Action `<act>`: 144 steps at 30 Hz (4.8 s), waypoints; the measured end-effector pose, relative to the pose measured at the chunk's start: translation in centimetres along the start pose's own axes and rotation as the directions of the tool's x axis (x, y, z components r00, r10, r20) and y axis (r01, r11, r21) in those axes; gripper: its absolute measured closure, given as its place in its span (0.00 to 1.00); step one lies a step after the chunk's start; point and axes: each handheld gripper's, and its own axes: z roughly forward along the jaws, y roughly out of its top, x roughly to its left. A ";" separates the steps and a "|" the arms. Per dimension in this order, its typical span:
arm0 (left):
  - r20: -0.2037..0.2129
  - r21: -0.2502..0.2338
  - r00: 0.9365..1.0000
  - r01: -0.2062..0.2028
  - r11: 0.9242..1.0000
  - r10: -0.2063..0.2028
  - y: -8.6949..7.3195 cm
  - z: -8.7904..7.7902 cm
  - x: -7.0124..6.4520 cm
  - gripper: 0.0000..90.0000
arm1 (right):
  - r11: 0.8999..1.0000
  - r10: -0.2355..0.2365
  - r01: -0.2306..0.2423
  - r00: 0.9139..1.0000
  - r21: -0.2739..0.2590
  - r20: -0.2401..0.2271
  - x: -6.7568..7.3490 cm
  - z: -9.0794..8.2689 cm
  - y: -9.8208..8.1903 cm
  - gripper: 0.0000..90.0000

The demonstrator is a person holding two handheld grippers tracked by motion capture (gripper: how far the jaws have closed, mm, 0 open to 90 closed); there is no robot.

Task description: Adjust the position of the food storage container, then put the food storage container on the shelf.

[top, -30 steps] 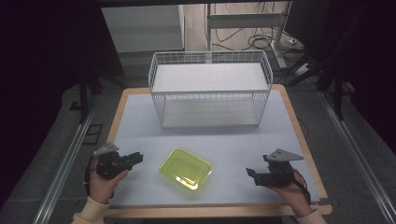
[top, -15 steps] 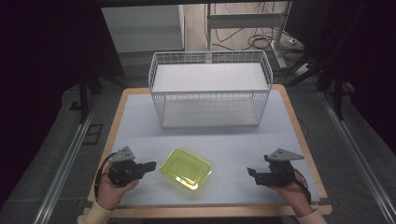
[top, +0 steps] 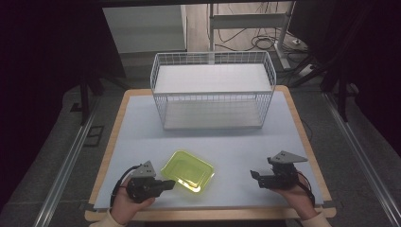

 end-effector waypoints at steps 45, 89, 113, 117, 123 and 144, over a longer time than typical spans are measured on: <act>0.006 0.126 0.997 -0.073 0.989 0.073 3.8 8.2 -3.4 1.00 | 0.999 -0.012 0.011 1.000 0.032 0.013 0.1 0.3 -0.1 0.18; -0.165 -0.160 0.948 0.247 0.956 -0.272 0.3 -1.5 5.0 0.69 | 0.999 -0.031 0.031 1.000 0.036 0.005 0.5 0.5 -0.4 0.18; -0.077 -0.147 0.915 0.382 0.912 -0.396 0.8 -1.2 6.6 0.37 | 0.994 0.106 -0.110 0.981 -0.013 -0.160 1.7 0.6 1.6 0.23; -0.081 -0.141 0.911 0.391 0.910 -0.404 0.8 -1.0 6.8 0.37 | 0.991 0.129 -0.135 0.970 -0.014 -0.205 2.1 0.9 2.2 0.24; -0.058 -0.137 0.900 0.421 0.897 -0.431 0.9 -0.7 7.3 0.38 | 0.980 0.194 -0.198 0.942 0.013 -0.275 2.6 2.7 3.1 0.30; -0.006 -0.090 0.884 0.465 0.881 -0.467 0.9 1.2 7.6 0.39 | 0.951 0.308 -0.295 0.871 0.093 -0.384 3.8 7.4 4.7 0.45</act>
